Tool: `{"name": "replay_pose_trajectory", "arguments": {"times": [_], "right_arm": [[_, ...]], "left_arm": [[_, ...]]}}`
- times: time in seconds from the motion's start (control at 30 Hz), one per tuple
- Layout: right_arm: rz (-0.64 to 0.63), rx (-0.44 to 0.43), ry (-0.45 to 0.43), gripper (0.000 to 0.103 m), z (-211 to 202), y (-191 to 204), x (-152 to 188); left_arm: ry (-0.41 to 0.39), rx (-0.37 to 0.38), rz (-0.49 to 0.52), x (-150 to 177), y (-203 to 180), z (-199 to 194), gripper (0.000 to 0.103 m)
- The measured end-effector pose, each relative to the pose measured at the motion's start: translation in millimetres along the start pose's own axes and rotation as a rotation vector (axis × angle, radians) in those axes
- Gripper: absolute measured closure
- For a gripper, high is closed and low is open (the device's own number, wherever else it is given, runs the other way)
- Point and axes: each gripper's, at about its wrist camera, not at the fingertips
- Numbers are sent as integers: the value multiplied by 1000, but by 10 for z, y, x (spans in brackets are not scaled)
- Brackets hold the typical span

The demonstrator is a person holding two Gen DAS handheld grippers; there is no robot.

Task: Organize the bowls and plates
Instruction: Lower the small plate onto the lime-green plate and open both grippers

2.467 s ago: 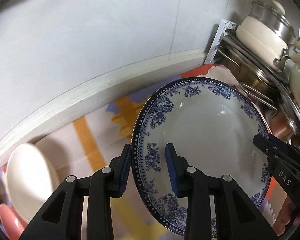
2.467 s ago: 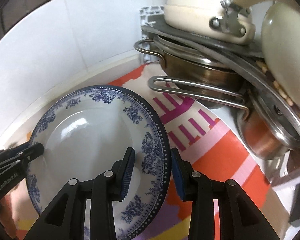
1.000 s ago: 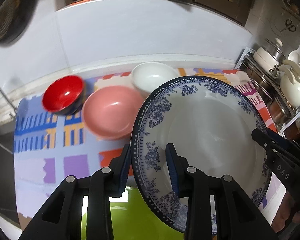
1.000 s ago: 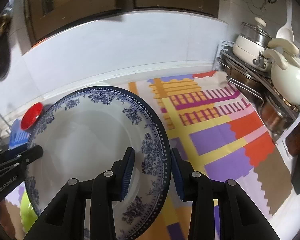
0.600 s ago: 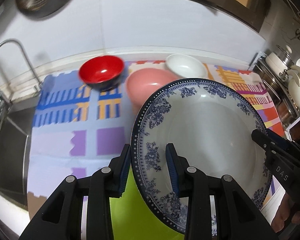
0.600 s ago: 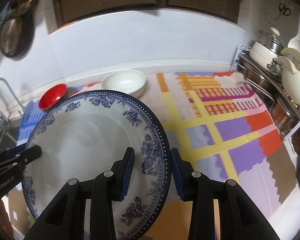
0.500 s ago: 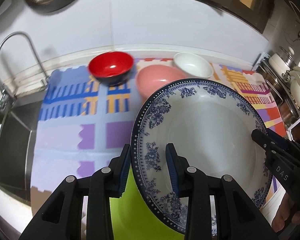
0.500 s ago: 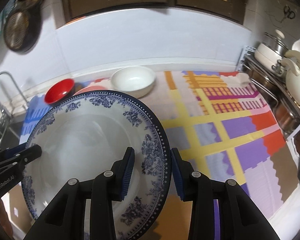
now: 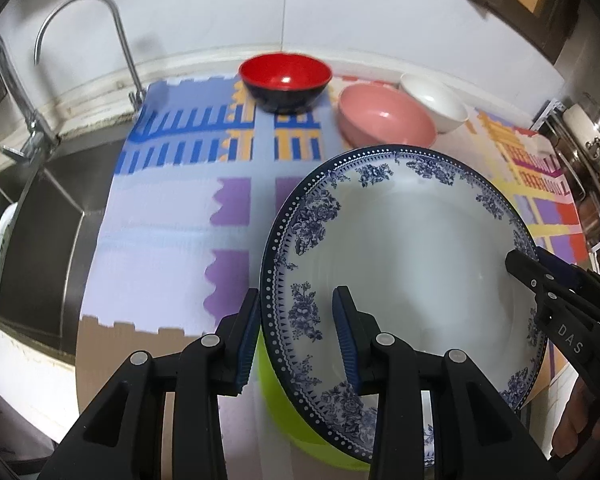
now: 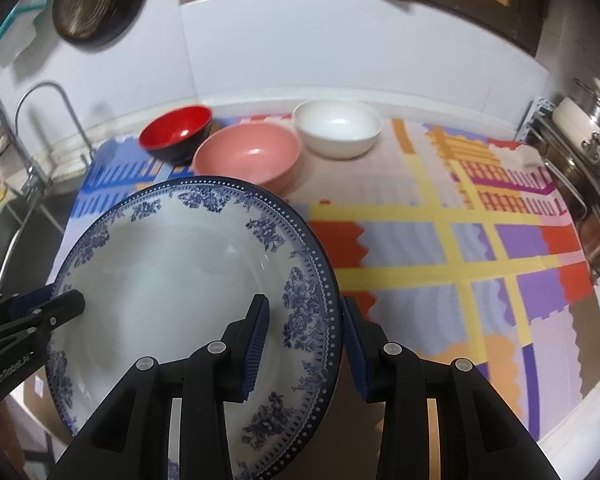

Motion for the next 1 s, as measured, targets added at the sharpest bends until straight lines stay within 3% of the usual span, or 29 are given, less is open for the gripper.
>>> {"name": "replay_pose_trajectory", "arguments": {"times": [0.6, 1.0], "right_arm": [[-16, -16, 149, 65, 373, 84, 296], [-13, -32, 191, 65, 484, 66, 343]], "left_arm": [[135, -18, -7, 270, 40, 347, 66], [161, -35, 0, 283, 18, 427, 66]]}}
Point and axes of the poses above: each gripper's, at about its wrist camera, not at the fingertips, and z roughly the way its jaws point, y to its left, x to its underside, and after that the axes turned 2 degrees about -x, right-handed
